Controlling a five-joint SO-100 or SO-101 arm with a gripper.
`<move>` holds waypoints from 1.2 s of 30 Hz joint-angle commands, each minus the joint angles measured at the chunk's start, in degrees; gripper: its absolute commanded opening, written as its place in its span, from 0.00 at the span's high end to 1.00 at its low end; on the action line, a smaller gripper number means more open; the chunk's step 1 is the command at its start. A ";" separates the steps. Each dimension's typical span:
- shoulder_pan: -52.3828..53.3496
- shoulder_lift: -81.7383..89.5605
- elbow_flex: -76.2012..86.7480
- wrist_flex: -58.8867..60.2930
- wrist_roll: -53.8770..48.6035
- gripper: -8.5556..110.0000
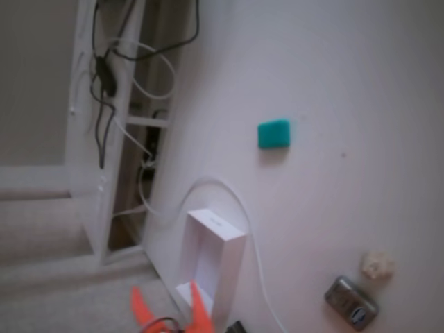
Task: Grasp the green cube and put it in the bin.
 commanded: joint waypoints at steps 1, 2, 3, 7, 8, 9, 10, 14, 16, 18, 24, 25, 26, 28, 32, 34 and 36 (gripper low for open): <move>-1.58 10.55 7.56 2.29 0.44 0.59; -2.46 12.39 9.14 3.43 0.44 0.59; -3.34 13.89 10.55 4.66 0.44 0.60; -4.75 19.25 14.50 14.15 0.18 0.60; -5.27 20.39 14.59 18.11 0.35 0.60; -5.89 21.36 14.68 21.27 0.44 0.63; -6.68 22.32 14.77 23.82 0.44 0.73; -8.70 24.35 15.21 26.37 0.44 1.00; -8.88 24.35 15.21 26.37 0.53 1.00; -8.53 24.35 15.21 26.81 0.44 1.00; -8.53 24.35 15.21 26.81 0.53 1.00; -8.17 24.35 15.21 26.81 0.53 1.00; -8.17 24.35 15.21 26.81 0.62 1.00; -8.17 24.35 15.12 26.81 0.62 1.00; -8.44 24.35 15.12 26.81 0.44 1.00; -8.44 24.35 15.12 26.81 0.44 1.00; -8.53 24.35 15.12 26.81 0.44 1.00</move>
